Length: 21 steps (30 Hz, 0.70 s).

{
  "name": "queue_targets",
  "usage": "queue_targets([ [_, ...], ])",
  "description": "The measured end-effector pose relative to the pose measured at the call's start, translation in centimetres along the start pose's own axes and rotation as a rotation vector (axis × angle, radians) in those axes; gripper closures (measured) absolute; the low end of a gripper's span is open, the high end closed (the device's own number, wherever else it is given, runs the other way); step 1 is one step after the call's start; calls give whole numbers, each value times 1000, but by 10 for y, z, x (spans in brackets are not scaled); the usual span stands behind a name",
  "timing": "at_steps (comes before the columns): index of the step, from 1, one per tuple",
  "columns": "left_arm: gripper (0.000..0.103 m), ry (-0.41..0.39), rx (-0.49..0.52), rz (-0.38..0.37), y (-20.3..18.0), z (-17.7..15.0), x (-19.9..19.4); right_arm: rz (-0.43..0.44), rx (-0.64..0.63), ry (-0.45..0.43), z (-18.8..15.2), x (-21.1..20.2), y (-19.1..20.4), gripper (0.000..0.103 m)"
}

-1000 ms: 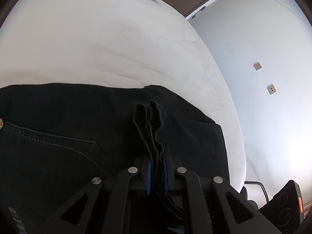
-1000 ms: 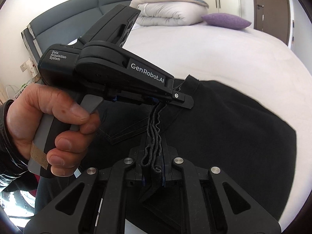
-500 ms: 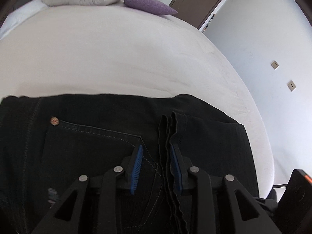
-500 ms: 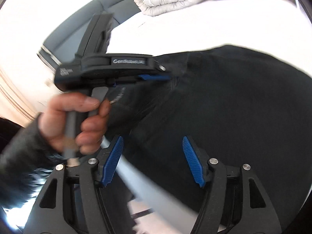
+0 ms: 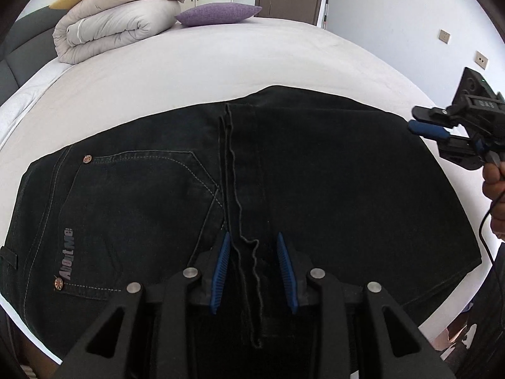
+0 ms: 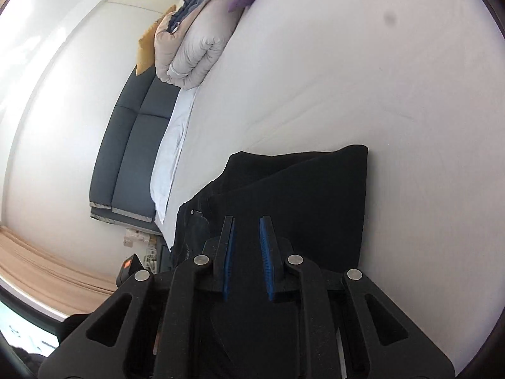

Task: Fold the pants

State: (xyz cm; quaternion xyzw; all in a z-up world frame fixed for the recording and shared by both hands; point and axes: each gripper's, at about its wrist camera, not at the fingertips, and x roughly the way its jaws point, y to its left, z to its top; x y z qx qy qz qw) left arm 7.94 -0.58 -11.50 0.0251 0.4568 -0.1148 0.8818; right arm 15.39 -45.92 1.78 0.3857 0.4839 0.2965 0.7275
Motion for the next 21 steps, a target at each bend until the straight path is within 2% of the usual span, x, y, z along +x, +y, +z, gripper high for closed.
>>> queue_targets([
  [3, 69, -8, 24, 34, -9, 0, 3, -60, 43, 11, 6, 16, -23, 88],
  [6, 69, -17, 19, 37, -9, -1, 4, -24, 66, 13, -11, 27, -44, 91],
  [9, 69, -18, 18, 31, -12, 0, -1, -3, 62, 43, -41, 30, -48, 91],
  [13, 69, -20, 16, 33, -14, -6, -4, 19, 35, 133, -86, 30, -33, 91],
  [17, 69, -30, 5, 31, -14, -8, -5, 2, 10, 180, -133, 17, -22, 91],
  [19, 69, -34, -5, 28, -12, -7, -4, 4, 30, 161, -142, 11, -28, 96],
  [20, 69, -35, -11, 23, -11, -7, -4, -17, 37, 159, -145, 10, -34, 103],
  [21, 70, -36, -21, 14, -9, -7, -4, -33, 31, 161, -146, 12, -37, 103],
])
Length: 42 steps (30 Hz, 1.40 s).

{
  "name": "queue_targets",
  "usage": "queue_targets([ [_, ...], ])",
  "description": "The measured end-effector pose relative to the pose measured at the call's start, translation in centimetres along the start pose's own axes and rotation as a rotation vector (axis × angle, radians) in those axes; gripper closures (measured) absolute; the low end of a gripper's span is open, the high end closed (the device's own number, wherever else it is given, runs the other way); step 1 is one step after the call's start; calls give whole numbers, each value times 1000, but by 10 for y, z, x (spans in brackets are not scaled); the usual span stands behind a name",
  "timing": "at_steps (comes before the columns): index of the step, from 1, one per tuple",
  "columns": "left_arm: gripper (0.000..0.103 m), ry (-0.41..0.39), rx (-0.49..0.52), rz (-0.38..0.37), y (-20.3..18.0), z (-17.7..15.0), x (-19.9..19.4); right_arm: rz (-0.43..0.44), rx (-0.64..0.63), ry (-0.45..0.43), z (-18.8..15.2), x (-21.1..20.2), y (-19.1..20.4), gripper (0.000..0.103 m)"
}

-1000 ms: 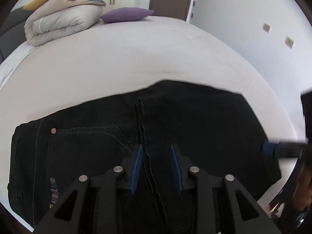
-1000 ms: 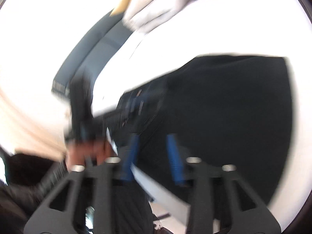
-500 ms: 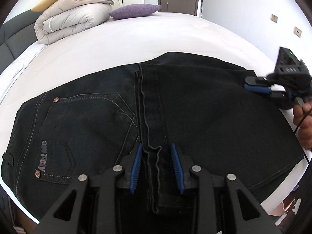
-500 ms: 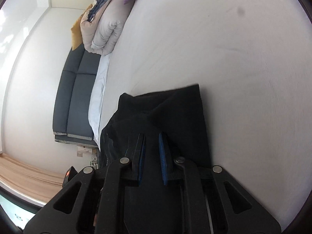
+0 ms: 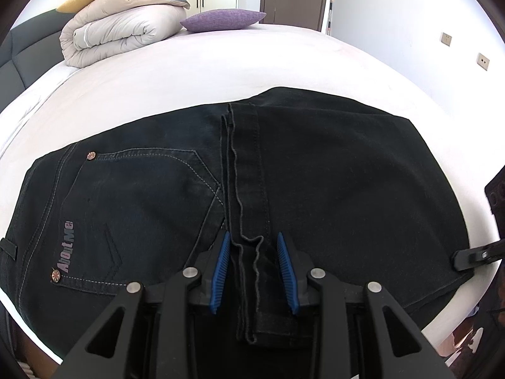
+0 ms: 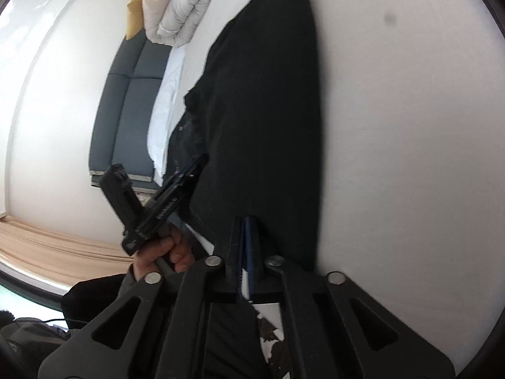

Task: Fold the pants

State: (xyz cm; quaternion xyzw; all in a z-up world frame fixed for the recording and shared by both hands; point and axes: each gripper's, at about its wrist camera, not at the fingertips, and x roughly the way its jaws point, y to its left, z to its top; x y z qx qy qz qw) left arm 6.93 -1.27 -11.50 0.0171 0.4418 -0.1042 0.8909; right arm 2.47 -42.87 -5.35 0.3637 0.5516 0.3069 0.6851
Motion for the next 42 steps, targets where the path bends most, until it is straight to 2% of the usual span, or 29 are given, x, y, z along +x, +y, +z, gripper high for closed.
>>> queue_targets([
  [2, 70, -6, -46, -41, 8, 1, -4, -25, -52, -8, 4, 7, 7, 103],
  [4, 70, -17, -137, -97, 22, 0, -14, -48, -66, -12, 7, 9, 10, 103],
  [7, 67, -128, -310, -130, 55, -9, -48, -51, -77, -23, 6, 8, 6, 103],
  [8, 62, -188, -386, -135, 71, -15, -64, -53, -79, -27, 4, 7, 5, 103],
  [10, 27, -312, -552, -116, 111, -33, -94, -61, -77, -33, 3, 6, 5, 103],
  [11, 23, -367, -639, -106, 132, -45, -106, -65, -77, -36, 2, 5, 4, 103],
  [15, 21, -492, -948, -120, 204, -101, -129, -69, -75, -38, 2, 7, 8, 103],
  [19, 21, -488, -1120, -249, 232, -135, -114, -73, -68, -44, 4, 9, 15, 103],
  [22, 21, -459, -1156, -362, 228, -137, -93, -77, -60, -47, 4, 9, 16, 103],
  [27, 22, -405, -1187, -404, 220, -139, -75, -84, -51, -49, 5, 8, 17, 103],
  [34, 23, -424, -1306, -535, 238, -152, -64, -83, -50, -54, 9, 11, 18, 103],
  [38, 29, -416, -1322, -546, 243, -149, -62, -77, -51, -53, 13, 13, 18, 103],
  [42, 42, -434, -1342, -529, 253, -143, -60, -73, -53, -54, 17, 16, 18, 103],
])
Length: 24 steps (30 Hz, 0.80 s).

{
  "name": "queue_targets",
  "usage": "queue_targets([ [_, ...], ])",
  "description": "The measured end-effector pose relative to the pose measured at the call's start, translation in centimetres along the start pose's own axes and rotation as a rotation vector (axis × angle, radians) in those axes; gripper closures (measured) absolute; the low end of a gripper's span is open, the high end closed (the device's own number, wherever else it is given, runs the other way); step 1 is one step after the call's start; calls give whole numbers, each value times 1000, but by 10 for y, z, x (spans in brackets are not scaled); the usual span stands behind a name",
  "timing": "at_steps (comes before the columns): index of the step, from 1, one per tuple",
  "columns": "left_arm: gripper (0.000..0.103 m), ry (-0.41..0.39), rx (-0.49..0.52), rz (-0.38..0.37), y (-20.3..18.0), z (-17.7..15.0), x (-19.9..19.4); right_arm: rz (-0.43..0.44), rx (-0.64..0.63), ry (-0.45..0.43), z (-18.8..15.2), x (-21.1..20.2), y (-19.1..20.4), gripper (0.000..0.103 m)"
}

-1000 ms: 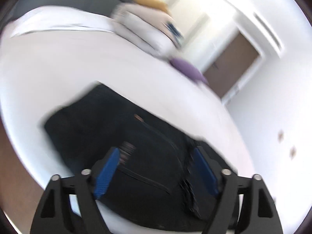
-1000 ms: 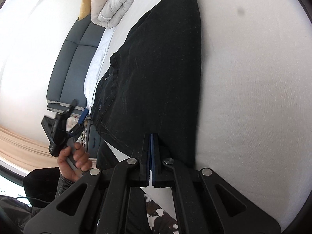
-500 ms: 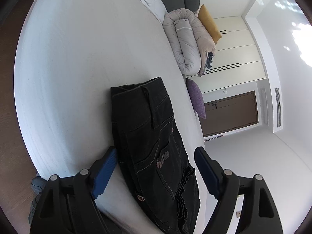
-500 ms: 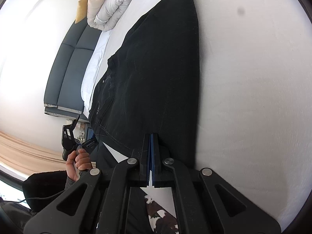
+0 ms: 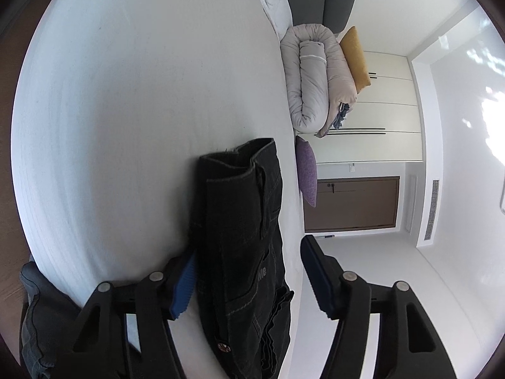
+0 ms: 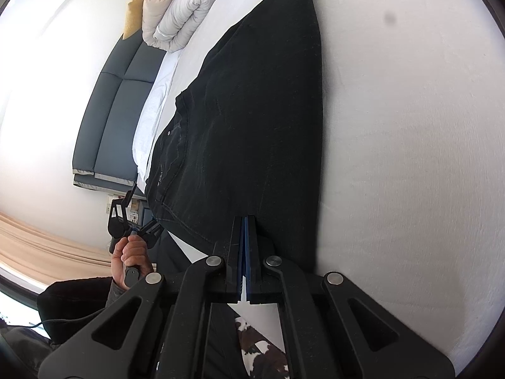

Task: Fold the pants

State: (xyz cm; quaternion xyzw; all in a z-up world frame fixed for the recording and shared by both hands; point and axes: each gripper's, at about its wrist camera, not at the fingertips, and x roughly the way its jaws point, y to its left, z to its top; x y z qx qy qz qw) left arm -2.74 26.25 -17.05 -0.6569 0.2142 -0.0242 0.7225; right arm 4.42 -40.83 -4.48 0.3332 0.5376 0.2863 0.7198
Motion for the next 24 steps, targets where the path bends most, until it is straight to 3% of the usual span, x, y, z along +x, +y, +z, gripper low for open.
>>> queue_targets([
  [3, 46, -9, 29, 14, -4, 6, 4, -3, 1, 0, 1, 1, 1, 103],
  [5, 56, -4, 45, 22, -3, 7, 8, -3, 2, 0, 2, 2, 1, 103],
  [7, 72, 3, 46, 21, 0, 6, 11, -3, 5, 0, 3, 3, 1, 103],
  [9, 77, 5, 31, 2, 3, 7, 12, -5, 9, 0, 4, 4, 1, 103],
  [15, 87, -17, 122, 3, -14, 2, 11, -19, 15, 2, 6, 6, 2, 103],
  [21, 89, -47, 240, 62, -40, -10, 9, -15, 42, 5, 8, 2, 7, 103],
  [22, 89, -50, 265, 71, -45, -12, 9, -8, 42, 4, 10, -2, 13, 98],
  [24, 89, -53, 320, 84, -57, -18, 8, -8, 6, -6, 16, -7, 32, 98],
])
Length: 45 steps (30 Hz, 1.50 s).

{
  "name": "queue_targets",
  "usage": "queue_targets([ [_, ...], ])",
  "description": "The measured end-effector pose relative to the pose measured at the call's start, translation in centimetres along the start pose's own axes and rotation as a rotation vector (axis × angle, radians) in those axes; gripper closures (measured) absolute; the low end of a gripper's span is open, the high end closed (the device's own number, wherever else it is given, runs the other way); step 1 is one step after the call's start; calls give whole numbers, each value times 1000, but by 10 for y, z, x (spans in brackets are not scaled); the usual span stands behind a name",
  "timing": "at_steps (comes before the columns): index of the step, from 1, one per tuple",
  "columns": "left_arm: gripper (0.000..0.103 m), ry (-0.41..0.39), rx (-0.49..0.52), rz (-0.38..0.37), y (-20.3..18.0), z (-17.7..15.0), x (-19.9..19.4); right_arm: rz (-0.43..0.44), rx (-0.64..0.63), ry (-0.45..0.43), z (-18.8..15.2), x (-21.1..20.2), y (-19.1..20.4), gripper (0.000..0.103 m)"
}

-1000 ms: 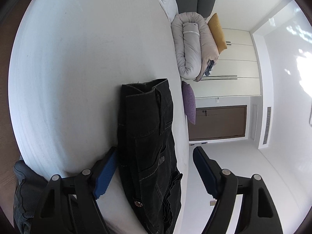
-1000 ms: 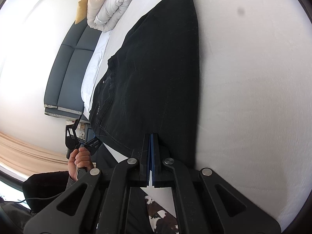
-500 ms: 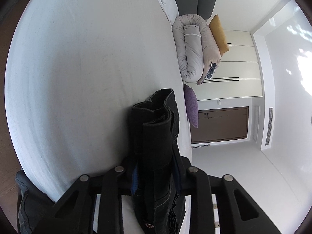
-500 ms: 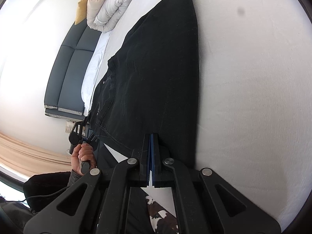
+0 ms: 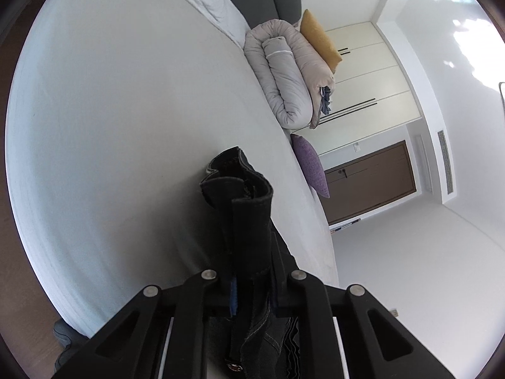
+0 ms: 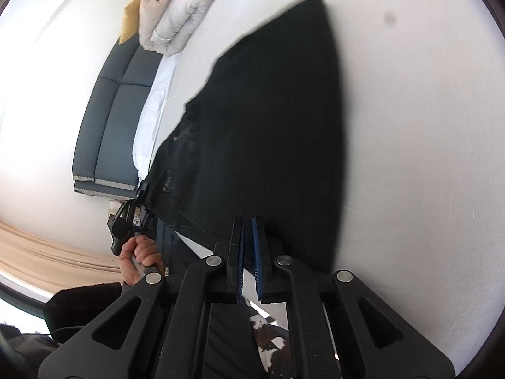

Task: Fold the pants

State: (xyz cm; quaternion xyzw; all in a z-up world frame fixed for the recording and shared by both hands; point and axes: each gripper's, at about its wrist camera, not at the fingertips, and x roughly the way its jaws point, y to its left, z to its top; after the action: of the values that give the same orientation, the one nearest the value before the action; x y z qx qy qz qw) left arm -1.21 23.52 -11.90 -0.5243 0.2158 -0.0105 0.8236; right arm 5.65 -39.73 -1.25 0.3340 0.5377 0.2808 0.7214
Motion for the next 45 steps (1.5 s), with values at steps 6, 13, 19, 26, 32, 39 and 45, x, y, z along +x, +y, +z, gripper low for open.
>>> queue_targets([
  [6, 89, 6, 326, 8, -78, -19, -2, 110, -76, -2, 38, 15, 44, 98],
  [13, 89, 120, 811, 20, -169, -111, 22, 140, 45, 19, 81, 84, 30, 28],
  [19, 89, 260, 1061, 77, -184, -195, 64, 152, 94, 13, 105, 86, 14, 43],
  [26, 89, 341, 1328, 101, -193, -271, 77, 218, 128, -2, 107, 45, -2, 29],
  [32, 89, 343, 1543, 149, -198, -326, 75, 172, 122, 36, 113, 52, -6, 30],
  [39, 89, 310, 1656, 201, -196, -343, 71, 95, 100, 15, 113, 39, -14, 65],
  [45, 89, 323, 1649, 173, -206, -341, 75, 9, 13, -7, 106, 24, -9, 91],
])
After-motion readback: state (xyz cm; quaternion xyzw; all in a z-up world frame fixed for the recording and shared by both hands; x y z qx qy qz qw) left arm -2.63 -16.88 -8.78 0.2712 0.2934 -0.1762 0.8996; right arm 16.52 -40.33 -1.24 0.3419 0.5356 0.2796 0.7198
